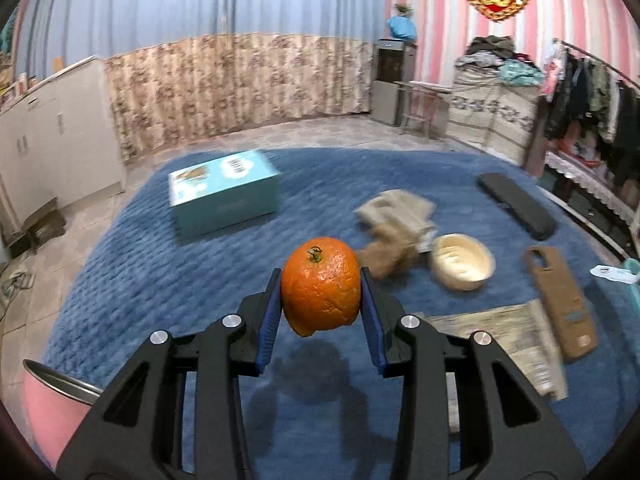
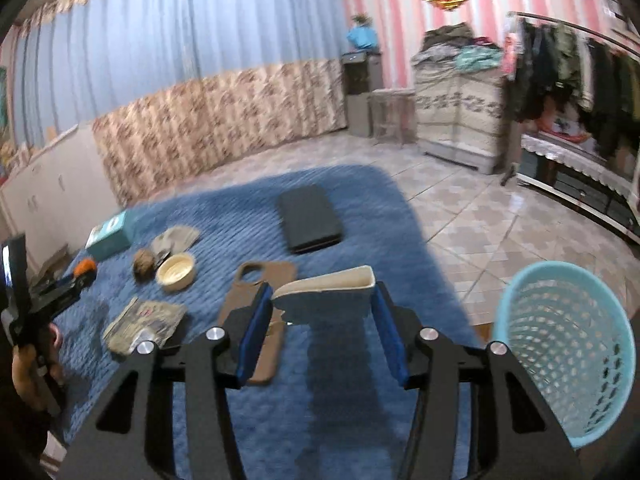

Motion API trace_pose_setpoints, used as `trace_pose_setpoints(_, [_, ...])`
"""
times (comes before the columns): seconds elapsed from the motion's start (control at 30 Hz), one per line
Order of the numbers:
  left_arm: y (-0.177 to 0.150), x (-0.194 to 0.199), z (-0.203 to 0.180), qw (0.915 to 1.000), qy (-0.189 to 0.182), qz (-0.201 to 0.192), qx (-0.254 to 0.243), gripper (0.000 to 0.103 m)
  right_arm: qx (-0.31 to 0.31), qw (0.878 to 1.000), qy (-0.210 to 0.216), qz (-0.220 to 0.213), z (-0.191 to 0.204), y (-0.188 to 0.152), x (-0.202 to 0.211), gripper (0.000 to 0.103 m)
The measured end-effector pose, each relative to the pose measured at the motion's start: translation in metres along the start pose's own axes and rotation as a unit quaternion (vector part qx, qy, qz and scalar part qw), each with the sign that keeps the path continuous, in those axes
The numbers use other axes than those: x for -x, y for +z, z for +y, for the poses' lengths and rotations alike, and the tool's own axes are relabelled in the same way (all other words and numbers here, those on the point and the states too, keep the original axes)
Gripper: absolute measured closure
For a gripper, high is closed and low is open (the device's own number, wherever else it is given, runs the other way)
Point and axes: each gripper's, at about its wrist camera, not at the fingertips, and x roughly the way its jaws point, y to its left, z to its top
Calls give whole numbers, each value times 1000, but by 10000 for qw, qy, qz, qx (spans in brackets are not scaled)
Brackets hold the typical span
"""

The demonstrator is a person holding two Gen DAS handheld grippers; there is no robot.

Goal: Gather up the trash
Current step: 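Carry the orange and white card over the blue basket and open both tools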

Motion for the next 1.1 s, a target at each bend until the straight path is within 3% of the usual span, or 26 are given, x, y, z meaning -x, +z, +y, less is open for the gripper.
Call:
trace_pose_setpoints(0.33, [30,35,-106,9940,-919,-401,-440,67,-750,9928,-723,-588,-100,5,42,52])
trace_pose_setpoints(0.57, [27,36,-185,9860,-1433,-366,-773,67,-1102,9843,-1284,-511,-155,-9,48,52])
trace_pose_setpoints(0.77, [19,39,-248,9769,-1811,-331,-1088,67,-1026,9798,-1685,-342,-186,-14,48,52])
trace_pose_setpoints(1.1, [10,46,-326,9602,-2300,-322,-1550,67,-1103,9745,-1924,-331,-212,-17,58,52])
